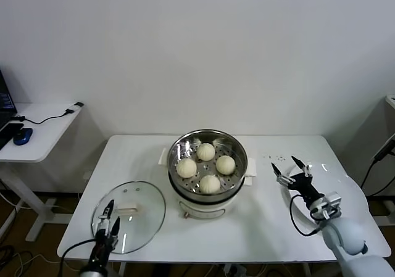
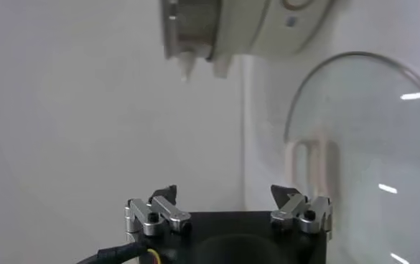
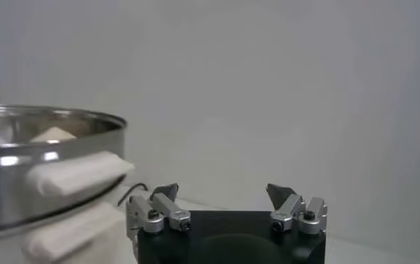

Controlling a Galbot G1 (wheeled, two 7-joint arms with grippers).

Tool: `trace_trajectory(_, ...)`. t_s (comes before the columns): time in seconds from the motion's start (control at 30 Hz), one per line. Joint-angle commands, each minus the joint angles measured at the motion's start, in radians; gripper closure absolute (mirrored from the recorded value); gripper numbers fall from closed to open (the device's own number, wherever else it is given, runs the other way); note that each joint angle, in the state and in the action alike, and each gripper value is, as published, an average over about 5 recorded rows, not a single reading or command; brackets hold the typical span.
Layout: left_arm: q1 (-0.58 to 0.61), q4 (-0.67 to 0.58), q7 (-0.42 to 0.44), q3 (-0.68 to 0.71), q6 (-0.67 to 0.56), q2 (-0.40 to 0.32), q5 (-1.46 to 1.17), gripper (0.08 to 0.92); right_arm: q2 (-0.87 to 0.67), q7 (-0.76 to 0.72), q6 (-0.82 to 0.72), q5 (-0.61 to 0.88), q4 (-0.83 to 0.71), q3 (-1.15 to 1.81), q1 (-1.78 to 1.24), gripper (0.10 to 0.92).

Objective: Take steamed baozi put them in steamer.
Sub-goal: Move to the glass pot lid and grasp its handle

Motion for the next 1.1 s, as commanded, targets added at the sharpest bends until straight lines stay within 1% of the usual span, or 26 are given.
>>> trace_trajectory(0.03,-0.082,0.175,-0.029,0.140,0.228,0.010,0.081,0.177,0.079,0.006,0.013,-0.102,-0.040,0.108,-0.080,0.203)
trace_trajectory(0.13,-0.123,0.213,-0.051,0.166,0.284,0.006,0.056,0.177,0.086,0.003,0.021,-0.120,-0.044,0.111,-0.089,0.203)
trace_trajectory(0.3,-0.183,0.256,-0.071,0.177,0.312,0.004,0.036,0.177,0.095,-0.003,0.030,-0.136,-0.050,0.122,-0.102,0.203)
trace_trajectory(0.73,-0.305,0.365,-0.119,0.154,0.298,0.018,0.013,0.177,0.104,-0.013,0.044,-0.165,-0.077,0.131,-0.105,0.203)
trace_trajectory(1.1,-0.359,0.405,-0.147,0.155,0.287,0.040,-0.055,0.177,0.125,-0.022,0.056,-0.199,-0.108,0.129,-0.102,0.203)
